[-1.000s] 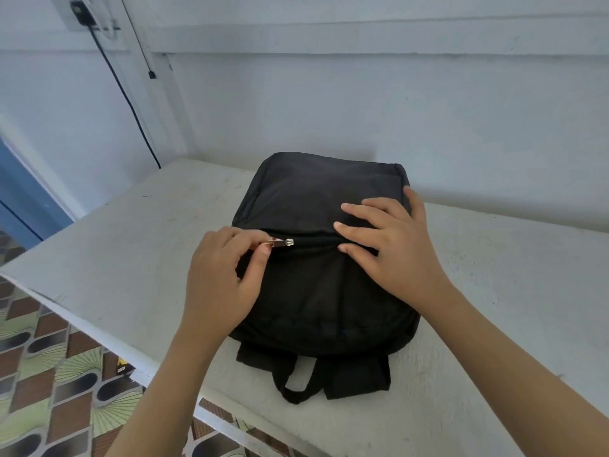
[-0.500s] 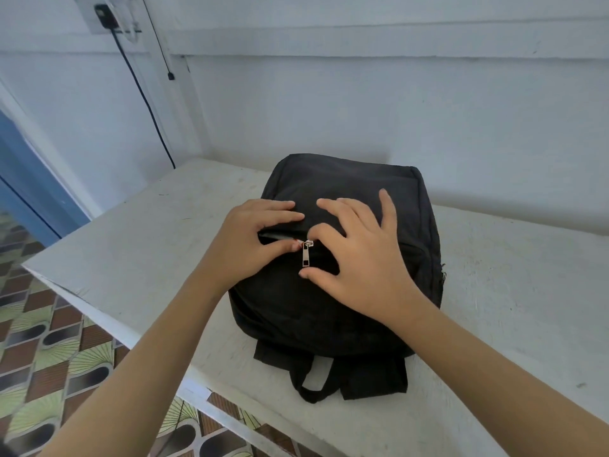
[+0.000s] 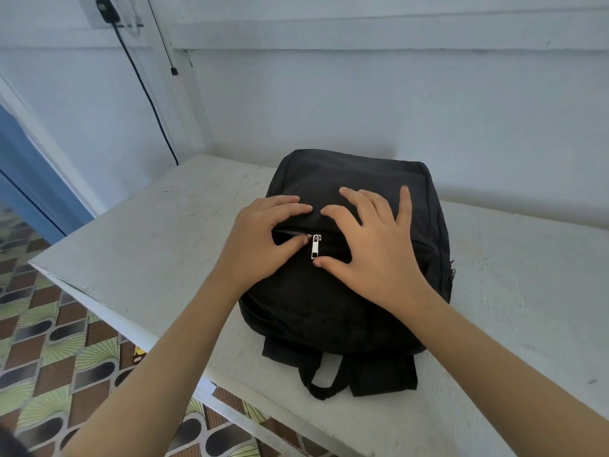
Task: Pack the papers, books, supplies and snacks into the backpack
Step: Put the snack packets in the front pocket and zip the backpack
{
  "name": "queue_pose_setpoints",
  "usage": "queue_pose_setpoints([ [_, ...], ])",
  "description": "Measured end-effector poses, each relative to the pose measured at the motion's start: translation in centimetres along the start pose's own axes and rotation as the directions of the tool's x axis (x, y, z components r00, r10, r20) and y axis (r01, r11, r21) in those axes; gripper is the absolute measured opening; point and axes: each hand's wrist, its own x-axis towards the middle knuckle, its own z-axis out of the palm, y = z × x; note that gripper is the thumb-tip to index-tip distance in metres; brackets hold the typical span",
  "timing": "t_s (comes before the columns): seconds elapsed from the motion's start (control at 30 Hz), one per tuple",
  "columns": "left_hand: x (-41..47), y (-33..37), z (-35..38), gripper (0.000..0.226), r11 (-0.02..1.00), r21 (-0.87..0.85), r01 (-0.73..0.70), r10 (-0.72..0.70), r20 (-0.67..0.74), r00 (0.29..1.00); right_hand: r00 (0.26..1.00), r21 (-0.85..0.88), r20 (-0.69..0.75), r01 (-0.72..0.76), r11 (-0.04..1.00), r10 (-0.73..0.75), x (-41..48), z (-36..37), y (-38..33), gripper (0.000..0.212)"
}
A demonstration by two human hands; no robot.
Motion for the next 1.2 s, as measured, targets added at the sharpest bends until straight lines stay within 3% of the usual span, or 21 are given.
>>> queue_pose_setpoints([
  [0.17, -0.2, 0.0, -0.2, 0.041, 0.999, -0.051, 0.014, -0.014, -0.002, 1.000, 0.999, 0.020, -0.047, 0.008, 1.000, -0.007, -0.1, -0.1, -0.7, 0.044],
  [0.4, 0.0, 0.5, -0.4, 0.014, 0.997, -0.072, -0.009, 0.003, -0.090, 0.996, 0.993, 0.072, -0.119, 0.030, 0.997, -0.021, -0.9, 0.4, -1.3, 0.018],
  [0.8, 1.2, 1.8, -1.0, 0.011, 0.993, -0.116, -0.035, 0.020, -0.124, 0.992, 0.991, 0.079, -0.119, -0.052, 0.996, 0.061, -0.7, 0.0, -1.4, 0.021],
  [1.0, 0.8, 1.7, -1.0, 0.012, 0.990, -0.137, -0.041, 0.028, -0.098, 0.995, 0.989, 0.166, -0.145, -0.016, 0.986, 0.041, -1.4, -1.0, -1.9, 0.025],
  [1.2, -0.3, 1.3, -0.8, 0.020, 0.985, -0.169, -0.023, 0.012, -0.066, 0.998, 0.994, 0.094, -0.110, 0.021, 0.995, -0.010, -2.5, -0.7, -2.8, 0.030],
])
